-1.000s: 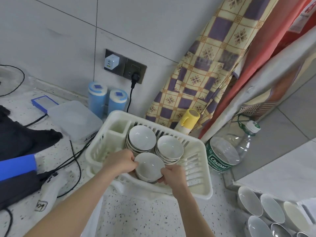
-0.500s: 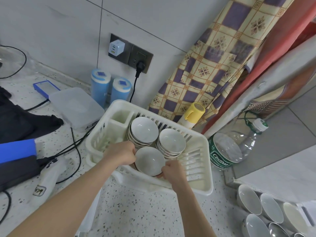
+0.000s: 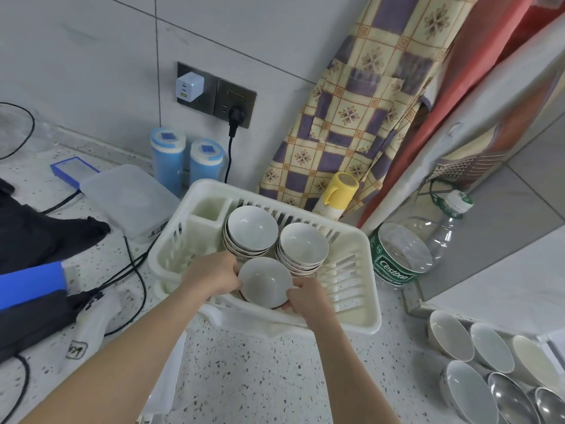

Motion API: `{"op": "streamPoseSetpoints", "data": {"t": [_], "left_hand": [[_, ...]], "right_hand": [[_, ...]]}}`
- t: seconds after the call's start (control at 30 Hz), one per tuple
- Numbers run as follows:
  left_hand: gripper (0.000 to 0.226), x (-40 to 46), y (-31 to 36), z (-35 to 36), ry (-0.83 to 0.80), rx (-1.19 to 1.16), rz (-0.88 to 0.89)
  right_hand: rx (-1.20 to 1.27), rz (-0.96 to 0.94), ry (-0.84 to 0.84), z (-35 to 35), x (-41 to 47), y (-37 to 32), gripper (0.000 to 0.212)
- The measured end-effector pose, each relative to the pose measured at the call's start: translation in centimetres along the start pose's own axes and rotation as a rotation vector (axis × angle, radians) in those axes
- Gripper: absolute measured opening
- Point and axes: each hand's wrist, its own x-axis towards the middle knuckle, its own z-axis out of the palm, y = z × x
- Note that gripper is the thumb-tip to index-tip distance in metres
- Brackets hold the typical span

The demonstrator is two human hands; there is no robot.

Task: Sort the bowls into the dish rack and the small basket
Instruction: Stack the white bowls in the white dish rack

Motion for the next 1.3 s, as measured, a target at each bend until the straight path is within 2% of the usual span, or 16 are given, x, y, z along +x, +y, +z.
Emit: {"op": "streamPoseSetpoints", "data": {"t": [0.1, 0.2, 0.27, 0.43, 0.6, 0.67, 0.73, 0.8, 0.87, 0.97, 1.03, 1.13, 1.3], "left_hand": [[0.022, -0.1, 0.0, -0.1, 0.003, -0.006, -0.017], [0.018, -0.5, 0.1, -0.3, 0.070, -0.066, -0.021], [0.024, -0.8, 0.2, -0.3, 0.125, -0.119, -0.017], [0.020, -1.7, 0.7, -0.5, 0.212, -0.209, -0.008], [0.020, -2.6, 0.4, -0.3, 0.422, -0.248, 0.038], [0.022, -2.9, 0.4, -0.2, 0.480, -0.274, 0.057], [0.023, -3.1, 0.4, -0.2, 0.525, -0.341, 0.068], [0.016, -3.7, 0.7, -0.6, 0.571, -0.573, 0.068], [0.011, -4.6, 1.5, -0.9, 0.649, -0.831, 0.072], [0.015, -6.9, 4.8, -0.5, 0.712, -0.969, 0.158], [0.024, -8.8, 8.1, 1.0, 0.673, -1.041, 0.241], [0.029, -10.8, 13.3, 4.7, 0.568, -1.090, 0.324], [0.015, -12.2, 21.8, 13.2, 0.248, -0.973, 0.353]], "right_hand": [[0.017, 0.010, 0.041, 0.1, -0.1, -0.2, 0.037], [0.013, 0.008, 0.162, 0.4, -0.2, -0.4, 0.028], [-0.043, -0.002, 0.259, 0.5, -0.5, -0.5, 0.027], [0.011, -0.105, 0.400, 0.7, -1.8, -0.6, 0.028], [0.042, -0.403, 0.356, 1.1, -3.4, 0.1, 0.021], [0.164, -0.456, 0.286, 0.6, -4.0, 0.7, 0.021], [0.411, -0.442, 0.225, -0.7, -4.5, 1.1, 0.021], [0.611, -0.425, 0.206, -2.4, -5.1, 1.7, 0.020], [0.631, -0.440, 0.186, -4.1, -6.2, 3.1, 0.019], [0.632, -0.457, 0.111, -5.8, -8.7, 7.2, 0.020], [0.662, -0.415, 0.098, -7.0, -10.3, 10.7, 0.020], [0.739, -0.294, 0.170, -9.2, -11.8, 16.0, 0.021], [0.907, -0.057, 0.371, -13.6, -12.1, 23.2, 0.020]]}}
